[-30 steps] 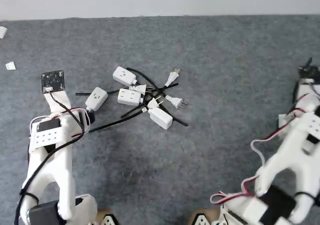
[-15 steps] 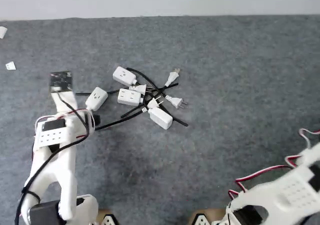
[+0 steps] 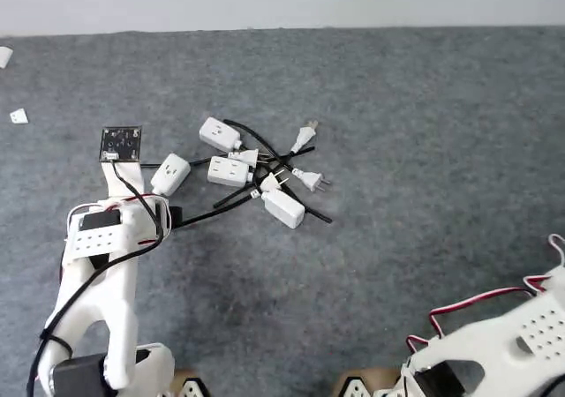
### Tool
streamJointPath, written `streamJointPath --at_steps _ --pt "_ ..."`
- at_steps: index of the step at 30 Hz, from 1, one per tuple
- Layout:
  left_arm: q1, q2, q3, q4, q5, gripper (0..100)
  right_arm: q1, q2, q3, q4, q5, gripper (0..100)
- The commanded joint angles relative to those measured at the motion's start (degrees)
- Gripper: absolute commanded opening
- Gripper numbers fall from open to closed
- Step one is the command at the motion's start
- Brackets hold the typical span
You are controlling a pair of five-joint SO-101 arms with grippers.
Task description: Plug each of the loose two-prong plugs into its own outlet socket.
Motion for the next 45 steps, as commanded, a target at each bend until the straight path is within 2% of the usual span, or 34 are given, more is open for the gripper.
streamJointPath --at_steps 1,7,11,14,15,20,23,26,28,32,38,45 --pt "0.62 -0.35 -0.57 0.00 -0.88 26 0.57 -5.93 -6.95 6.64 0.97 19.5" --pt "0.62 -0.35 -0.57 0.09 -0.88 26 1.10 -10.24 -8.70 14.55 4.48 21.7" --pt "1.41 -0.35 -1.10 0.26 -0.62 26 3.21 -10.77 -8.70 17.27 4.04 14.7" --pt "4.92 -0.44 -2.86 1.85 -0.53 26 4.88 -11.12 -8.97 18.24 3.08 2.9" --pt "5.89 -0.44 -4.70 3.16 -0.35 26 5.67 -11.21 -9.23 18.15 2.29 1.7" --pt "10.81 -0.35 -15.08 12.48 7.74 26 9.80 -11.12 -12.22 18.59 1.67 0.9" --pt "16.26 -0.35 -20.35 17.67 8.70 25 12.35 -10.59 -12.13 18.68 1.67 0.9" --pt "22.59 -0.09 -23.52 19.60 9.93 18 14.99 -9.63 -10.73 17.36 1.85 0.9" --pt "26.11 0.09 -24.13 19.52 12.57 13 16.40 -8.48 -9.58 16.13 1.85 0.9" --pt "31.82 0.18 -24.31 18.37 14.86 14 18.33 -5.05 -7.56 12.79 2.99 0.9" --pt "38.95 1.49 -24.31 11.69 15.21 13 18.77 1.45 -7.38 7.60 2.81 0.9" --pt "40.09 16.35 -30.81 5.98 29.36 13 18.77 4.53 -7.38 3.91 2.81 0.9"
